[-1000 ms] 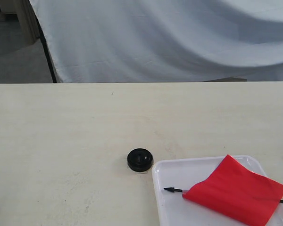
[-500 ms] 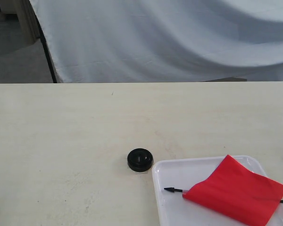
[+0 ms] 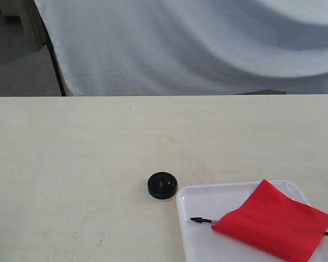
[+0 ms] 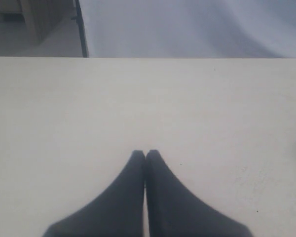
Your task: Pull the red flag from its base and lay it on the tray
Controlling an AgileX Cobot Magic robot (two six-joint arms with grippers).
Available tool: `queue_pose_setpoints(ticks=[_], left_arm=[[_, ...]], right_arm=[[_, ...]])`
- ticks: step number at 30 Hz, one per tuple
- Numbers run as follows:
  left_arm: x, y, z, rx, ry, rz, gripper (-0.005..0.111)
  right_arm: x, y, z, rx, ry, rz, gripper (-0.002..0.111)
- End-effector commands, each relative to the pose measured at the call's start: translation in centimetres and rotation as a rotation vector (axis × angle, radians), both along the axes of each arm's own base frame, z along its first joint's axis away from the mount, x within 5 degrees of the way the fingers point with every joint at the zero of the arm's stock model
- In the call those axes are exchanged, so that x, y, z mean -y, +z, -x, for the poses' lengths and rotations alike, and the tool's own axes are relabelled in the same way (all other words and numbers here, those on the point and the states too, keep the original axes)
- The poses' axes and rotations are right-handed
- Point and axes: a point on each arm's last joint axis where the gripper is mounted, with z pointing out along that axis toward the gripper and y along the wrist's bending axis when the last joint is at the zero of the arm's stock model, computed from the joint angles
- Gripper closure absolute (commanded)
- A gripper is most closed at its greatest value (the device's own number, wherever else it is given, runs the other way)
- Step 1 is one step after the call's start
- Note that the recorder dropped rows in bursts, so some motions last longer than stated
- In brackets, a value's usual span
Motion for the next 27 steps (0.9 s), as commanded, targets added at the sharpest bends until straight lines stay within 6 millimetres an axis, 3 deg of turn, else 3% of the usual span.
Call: queue_pose_setpoints(ticks=[1, 27], left_arm=[[0.04, -0.02, 0.0, 0.003, -0.007, -0.001, 0.107], [0.04, -0.02, 0.0, 0.003, -0.007, -0.001, 0.107]], right_arm=[[0.0, -0.05, 0.02, 0.006, 0.003, 0.042, 0.109], [0.01, 0.05, 0.02, 0.017, 0.001, 0.041, 0.109]])
